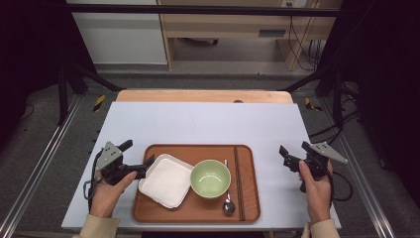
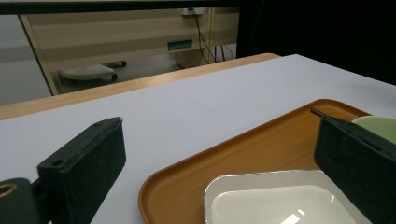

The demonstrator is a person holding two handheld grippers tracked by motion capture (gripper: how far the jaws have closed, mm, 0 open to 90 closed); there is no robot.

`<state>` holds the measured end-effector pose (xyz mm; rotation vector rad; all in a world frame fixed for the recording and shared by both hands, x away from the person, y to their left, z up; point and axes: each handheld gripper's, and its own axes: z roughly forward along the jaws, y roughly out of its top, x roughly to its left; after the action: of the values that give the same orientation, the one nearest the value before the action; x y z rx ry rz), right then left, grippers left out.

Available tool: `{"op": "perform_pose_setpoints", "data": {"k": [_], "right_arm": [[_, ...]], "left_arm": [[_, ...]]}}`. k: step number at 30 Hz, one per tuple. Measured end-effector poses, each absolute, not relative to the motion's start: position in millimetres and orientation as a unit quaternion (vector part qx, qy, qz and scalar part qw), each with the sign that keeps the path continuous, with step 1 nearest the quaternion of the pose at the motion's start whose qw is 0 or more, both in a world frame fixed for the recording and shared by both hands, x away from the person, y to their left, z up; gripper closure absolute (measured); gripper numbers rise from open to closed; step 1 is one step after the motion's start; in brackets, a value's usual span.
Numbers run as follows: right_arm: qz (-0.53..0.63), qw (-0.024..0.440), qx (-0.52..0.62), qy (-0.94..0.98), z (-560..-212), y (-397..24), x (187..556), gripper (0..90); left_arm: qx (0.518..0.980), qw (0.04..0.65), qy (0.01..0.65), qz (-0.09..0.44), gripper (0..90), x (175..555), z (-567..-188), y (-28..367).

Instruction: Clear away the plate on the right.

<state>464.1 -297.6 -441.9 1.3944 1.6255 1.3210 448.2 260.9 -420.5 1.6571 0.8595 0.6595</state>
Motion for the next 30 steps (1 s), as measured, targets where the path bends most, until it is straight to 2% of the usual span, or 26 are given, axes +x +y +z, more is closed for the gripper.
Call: {"op": "perform_pose_setpoints", "data": {"k": [30], "right_arm": [[0.525, 0.294, 0.467, 0.648, -431.8, -252.2, 463.9, 8.7]], "left_arm": [[0.722, 0.558, 0.297, 0.28, 1.7, 450.6, -409.9, 270.2]]}}
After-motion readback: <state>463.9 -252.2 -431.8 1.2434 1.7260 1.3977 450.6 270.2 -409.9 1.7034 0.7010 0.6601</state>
